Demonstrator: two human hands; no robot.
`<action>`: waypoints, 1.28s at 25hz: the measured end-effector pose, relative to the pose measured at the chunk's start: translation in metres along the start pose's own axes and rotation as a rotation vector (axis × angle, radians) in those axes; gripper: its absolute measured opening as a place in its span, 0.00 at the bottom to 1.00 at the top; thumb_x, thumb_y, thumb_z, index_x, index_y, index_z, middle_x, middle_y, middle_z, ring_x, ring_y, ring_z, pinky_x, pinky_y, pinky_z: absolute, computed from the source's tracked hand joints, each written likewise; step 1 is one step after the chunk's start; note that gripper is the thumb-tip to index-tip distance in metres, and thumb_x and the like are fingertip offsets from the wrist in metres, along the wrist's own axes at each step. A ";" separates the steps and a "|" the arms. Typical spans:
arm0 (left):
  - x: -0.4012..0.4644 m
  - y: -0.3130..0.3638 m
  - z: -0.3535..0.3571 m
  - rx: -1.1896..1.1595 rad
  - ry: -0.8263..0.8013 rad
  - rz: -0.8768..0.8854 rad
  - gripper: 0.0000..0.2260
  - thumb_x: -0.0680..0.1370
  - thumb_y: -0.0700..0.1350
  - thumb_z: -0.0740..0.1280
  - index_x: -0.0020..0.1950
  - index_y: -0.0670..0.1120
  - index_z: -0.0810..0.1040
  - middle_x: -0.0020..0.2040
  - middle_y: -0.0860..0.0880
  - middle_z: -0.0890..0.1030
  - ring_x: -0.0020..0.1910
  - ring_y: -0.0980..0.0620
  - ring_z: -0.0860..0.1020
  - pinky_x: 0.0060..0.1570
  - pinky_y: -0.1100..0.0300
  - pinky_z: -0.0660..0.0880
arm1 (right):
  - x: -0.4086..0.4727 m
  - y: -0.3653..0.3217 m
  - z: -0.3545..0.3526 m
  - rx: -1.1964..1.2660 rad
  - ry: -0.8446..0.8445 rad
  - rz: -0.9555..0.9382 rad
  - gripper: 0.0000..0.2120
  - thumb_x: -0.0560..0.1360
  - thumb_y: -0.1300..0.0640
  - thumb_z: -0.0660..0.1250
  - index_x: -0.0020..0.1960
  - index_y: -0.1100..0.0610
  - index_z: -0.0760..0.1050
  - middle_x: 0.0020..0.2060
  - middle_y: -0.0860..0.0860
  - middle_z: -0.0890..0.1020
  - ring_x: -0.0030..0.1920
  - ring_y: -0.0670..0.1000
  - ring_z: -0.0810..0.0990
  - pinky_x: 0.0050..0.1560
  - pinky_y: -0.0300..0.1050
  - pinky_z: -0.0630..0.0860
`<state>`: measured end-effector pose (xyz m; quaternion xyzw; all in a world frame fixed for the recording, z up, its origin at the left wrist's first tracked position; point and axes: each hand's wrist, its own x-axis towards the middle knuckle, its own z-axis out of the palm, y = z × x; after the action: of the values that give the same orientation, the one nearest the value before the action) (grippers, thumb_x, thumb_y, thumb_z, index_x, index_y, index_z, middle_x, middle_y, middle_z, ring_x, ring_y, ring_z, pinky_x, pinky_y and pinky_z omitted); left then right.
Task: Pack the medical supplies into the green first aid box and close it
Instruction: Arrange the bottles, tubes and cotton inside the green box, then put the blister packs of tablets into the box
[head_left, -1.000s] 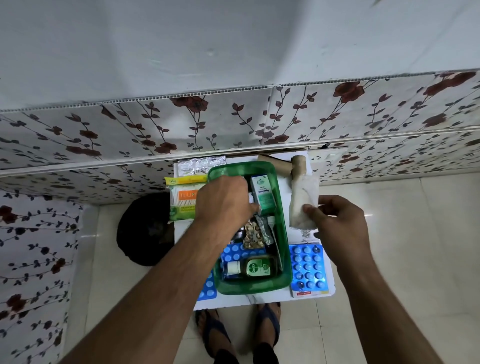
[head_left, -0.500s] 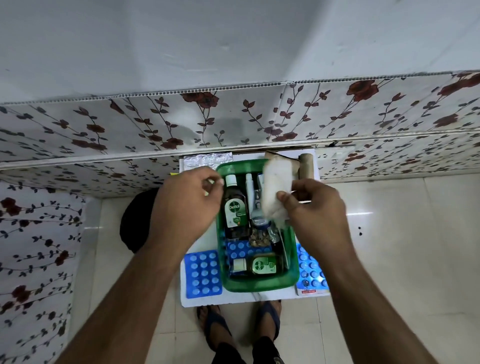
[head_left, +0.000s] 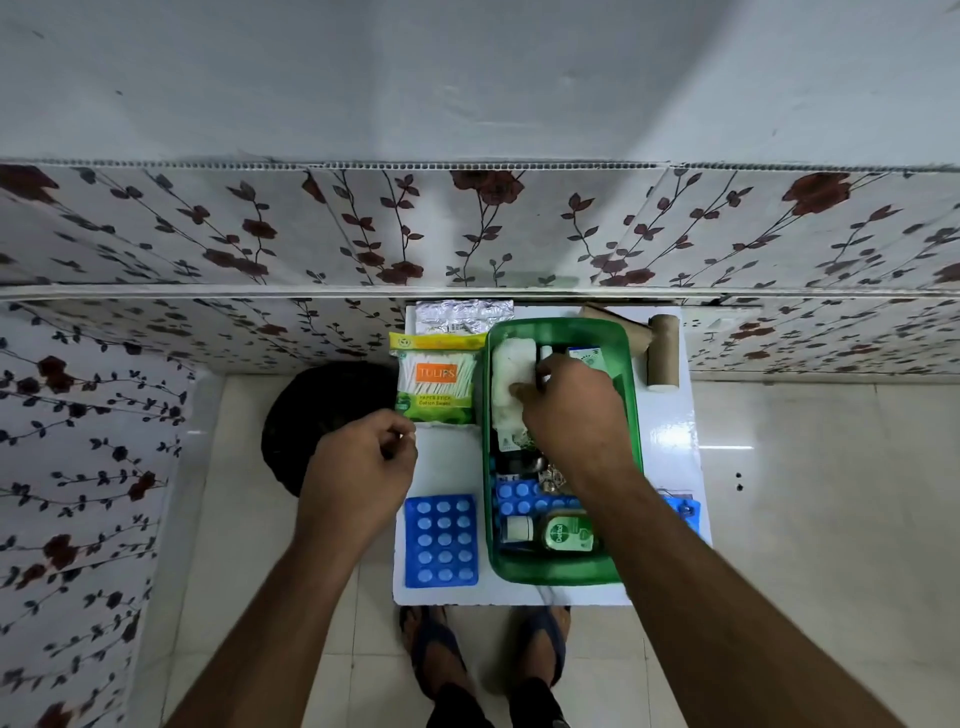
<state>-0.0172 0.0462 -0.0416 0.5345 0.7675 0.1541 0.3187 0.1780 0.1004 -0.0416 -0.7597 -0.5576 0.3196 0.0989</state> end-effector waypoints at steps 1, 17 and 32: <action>-0.001 -0.003 0.002 -0.003 -0.006 -0.013 0.06 0.76 0.44 0.68 0.50 0.49 0.83 0.40 0.55 0.83 0.38 0.62 0.78 0.36 0.67 0.70 | -0.005 0.001 -0.009 0.014 0.034 -0.019 0.14 0.75 0.49 0.68 0.56 0.55 0.79 0.47 0.54 0.86 0.47 0.58 0.83 0.46 0.47 0.79; -0.053 -0.042 0.051 0.206 -0.187 -0.205 0.23 0.64 0.54 0.78 0.46 0.51 0.67 0.47 0.48 0.77 0.44 0.46 0.77 0.39 0.51 0.74 | -0.088 0.170 -0.029 0.116 0.022 0.488 0.27 0.70 0.54 0.76 0.66 0.56 0.71 0.50 0.55 0.82 0.44 0.53 0.77 0.41 0.44 0.69; -0.066 0.085 -0.003 -0.254 -0.107 0.062 0.17 0.72 0.38 0.73 0.54 0.56 0.75 0.43 0.57 0.80 0.41 0.54 0.80 0.38 0.59 0.77 | -0.089 0.160 -0.083 0.704 0.163 0.485 0.09 0.74 0.61 0.72 0.53 0.58 0.77 0.43 0.55 0.84 0.43 0.55 0.84 0.45 0.48 0.79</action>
<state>0.0574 0.0183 0.0314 0.5209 0.7068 0.2312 0.4191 0.3377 -0.0206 -0.0250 -0.8112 -0.2105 0.4434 0.3177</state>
